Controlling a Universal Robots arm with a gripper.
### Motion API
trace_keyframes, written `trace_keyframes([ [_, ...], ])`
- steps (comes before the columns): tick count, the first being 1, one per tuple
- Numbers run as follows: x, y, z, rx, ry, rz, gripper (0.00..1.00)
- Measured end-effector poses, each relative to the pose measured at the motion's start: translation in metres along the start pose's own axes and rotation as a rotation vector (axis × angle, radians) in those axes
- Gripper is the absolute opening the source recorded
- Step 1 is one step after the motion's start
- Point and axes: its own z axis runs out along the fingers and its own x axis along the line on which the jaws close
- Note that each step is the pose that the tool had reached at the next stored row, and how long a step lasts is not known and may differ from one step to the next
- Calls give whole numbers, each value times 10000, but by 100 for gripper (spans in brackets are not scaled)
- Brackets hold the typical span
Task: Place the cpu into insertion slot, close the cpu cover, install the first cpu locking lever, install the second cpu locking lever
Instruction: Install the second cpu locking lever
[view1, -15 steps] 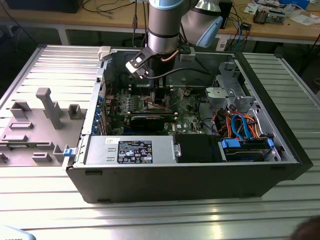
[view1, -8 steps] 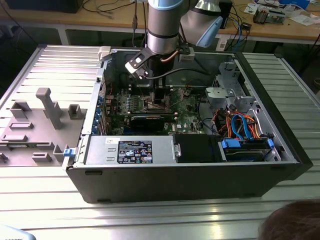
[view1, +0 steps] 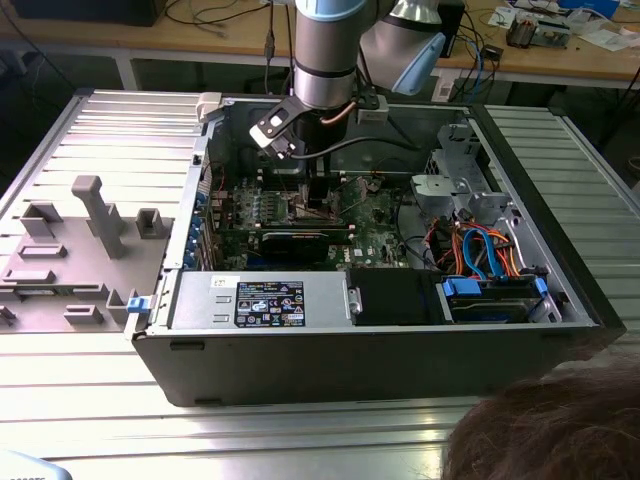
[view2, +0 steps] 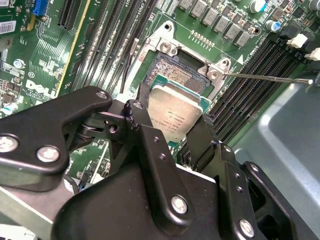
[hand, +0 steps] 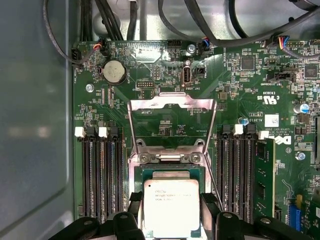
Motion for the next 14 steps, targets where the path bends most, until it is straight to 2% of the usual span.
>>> trace_keyframes([
  [14,0,-21,15,0,0,-37,55],
])
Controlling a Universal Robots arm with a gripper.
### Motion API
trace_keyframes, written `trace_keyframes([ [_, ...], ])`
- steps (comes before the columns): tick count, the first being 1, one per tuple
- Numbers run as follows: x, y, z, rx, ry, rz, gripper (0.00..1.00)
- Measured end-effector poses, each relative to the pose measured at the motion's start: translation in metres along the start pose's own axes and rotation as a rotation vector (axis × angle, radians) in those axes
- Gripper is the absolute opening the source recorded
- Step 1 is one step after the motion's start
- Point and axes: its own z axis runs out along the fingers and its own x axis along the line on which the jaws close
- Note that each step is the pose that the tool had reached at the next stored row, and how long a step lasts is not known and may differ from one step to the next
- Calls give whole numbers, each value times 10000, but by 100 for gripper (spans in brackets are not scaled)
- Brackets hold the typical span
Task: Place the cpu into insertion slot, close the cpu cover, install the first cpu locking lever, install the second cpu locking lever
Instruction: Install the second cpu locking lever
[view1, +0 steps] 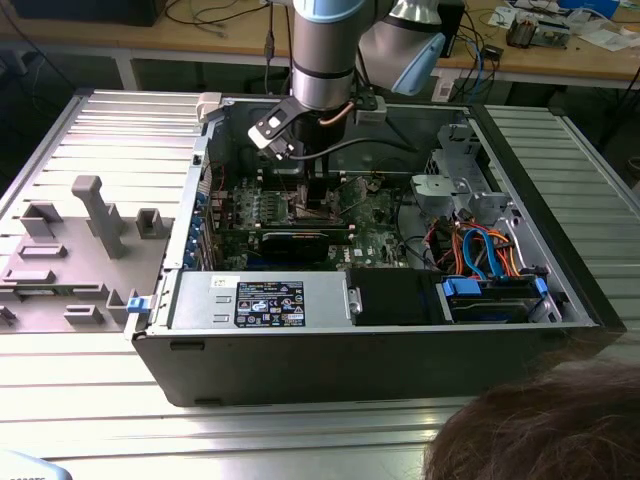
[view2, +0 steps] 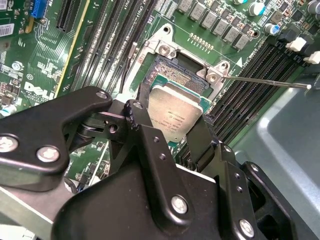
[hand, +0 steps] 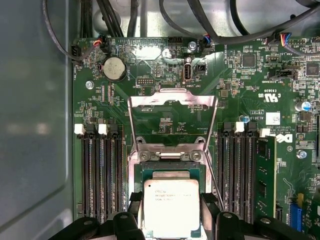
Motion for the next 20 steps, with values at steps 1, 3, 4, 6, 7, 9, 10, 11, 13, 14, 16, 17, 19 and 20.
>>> trace_keyframes([
  [1,0,-1,1,0,0,-2,55],
  [3,0,-3,3,0,-1,-4,55],
  [4,0,-5,3,0,0,-5,55],
  [6,0,-9,5,0,0,-8,55],
  [7,0,-10,5,0,0,-9,55],
  [9,0,-20,10,0,0,-16,55],
  [10,0,-21,11,0,0,-17,55],
  [11,0,-22,11,0,-1,-18,55],
  [13,0,-25,13,0,0,-19,55],
  [14,0,-26,13,0,-1,-19,55],
  [16,0,-29,15,0,0,-20,55],
  [17,0,-30,16,0,-1,-22,55],
  [19,0,-35,17,0,-1,-22,55],
  [20,0,-36,18,0,0,-22,55],
])
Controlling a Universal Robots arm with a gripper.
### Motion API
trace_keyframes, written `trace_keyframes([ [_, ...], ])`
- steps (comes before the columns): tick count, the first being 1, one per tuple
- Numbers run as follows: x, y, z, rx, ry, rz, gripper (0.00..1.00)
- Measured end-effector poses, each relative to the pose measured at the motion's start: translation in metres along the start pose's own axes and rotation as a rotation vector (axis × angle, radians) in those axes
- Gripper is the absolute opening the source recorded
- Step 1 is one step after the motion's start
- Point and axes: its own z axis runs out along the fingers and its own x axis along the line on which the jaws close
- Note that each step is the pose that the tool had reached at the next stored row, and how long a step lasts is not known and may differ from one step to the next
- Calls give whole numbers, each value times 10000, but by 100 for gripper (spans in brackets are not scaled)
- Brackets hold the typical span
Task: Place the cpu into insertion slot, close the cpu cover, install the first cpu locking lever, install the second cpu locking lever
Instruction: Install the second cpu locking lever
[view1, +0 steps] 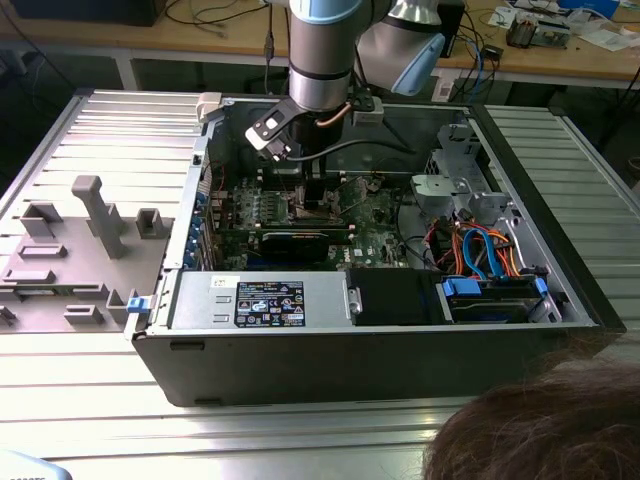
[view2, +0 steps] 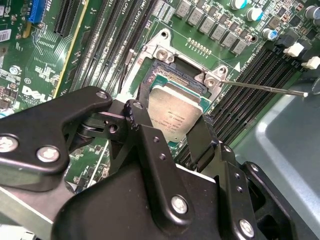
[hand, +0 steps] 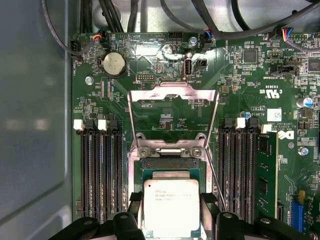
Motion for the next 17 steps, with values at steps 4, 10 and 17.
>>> trace_keyframes([
  [4,0,-8,3,0,0,-2,55],
  [10,0,-23,15,0,0,-8,55],
  [17,0,-38,27,0,0,-12,55],
])
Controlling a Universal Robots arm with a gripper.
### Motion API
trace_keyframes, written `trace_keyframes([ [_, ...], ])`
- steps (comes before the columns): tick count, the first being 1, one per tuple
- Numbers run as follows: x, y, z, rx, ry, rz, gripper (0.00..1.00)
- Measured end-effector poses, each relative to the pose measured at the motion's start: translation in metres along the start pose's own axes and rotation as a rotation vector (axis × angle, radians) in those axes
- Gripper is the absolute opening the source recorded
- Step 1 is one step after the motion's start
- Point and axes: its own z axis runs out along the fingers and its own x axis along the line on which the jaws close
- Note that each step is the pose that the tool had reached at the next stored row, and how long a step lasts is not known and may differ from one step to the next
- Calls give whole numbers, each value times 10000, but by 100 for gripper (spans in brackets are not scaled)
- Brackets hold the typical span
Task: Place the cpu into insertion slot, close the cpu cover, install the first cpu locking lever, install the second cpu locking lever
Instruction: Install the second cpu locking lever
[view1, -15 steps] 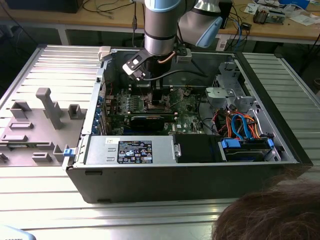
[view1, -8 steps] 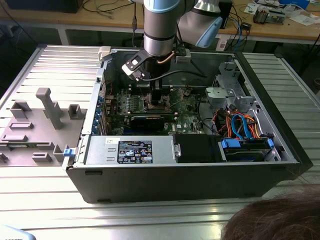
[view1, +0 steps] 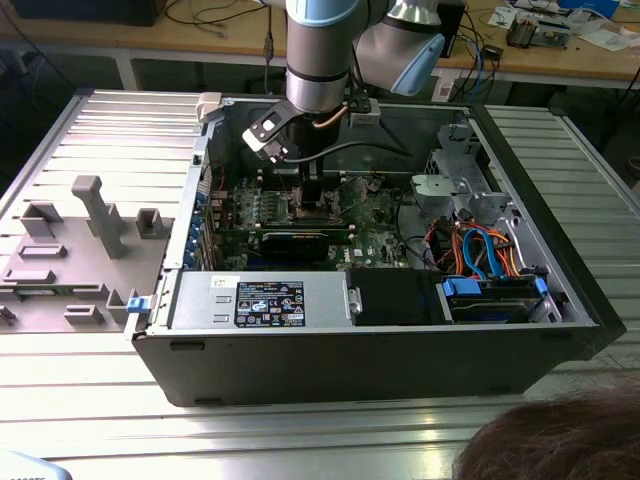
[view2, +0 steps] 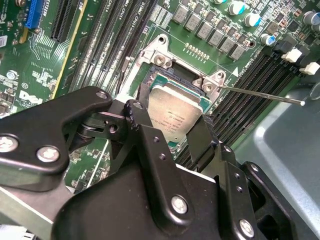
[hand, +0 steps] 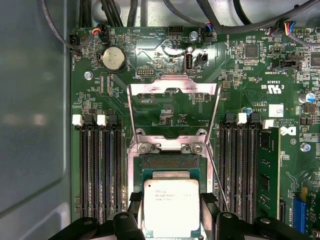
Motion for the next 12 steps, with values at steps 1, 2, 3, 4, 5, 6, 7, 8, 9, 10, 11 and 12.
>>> trace_keyframes([
  [1,0,0,1,0,0,-1,55],
  [2,0,-6,5,0,0,-1,55],
  [3,0,-10,10,0,0,-1,55],
  [4,0,-11,11,0,0,-1,55],
  [5,0,-13,12,0,0,-1,55],
  [6,0,-19,17,0,0,-1,55],
  [7,0,-25,22,0,0,-1,55],
  [8,0,-27,24,0,0,-1,55],
  [9,0,-27,25,0,0,-1,55],
  [10,0,-28,26,0,0,0,55],
  [11,0,-29,26,0,0,-1,55],
  [12,0,-35,33,0,-1,-1,55],
])
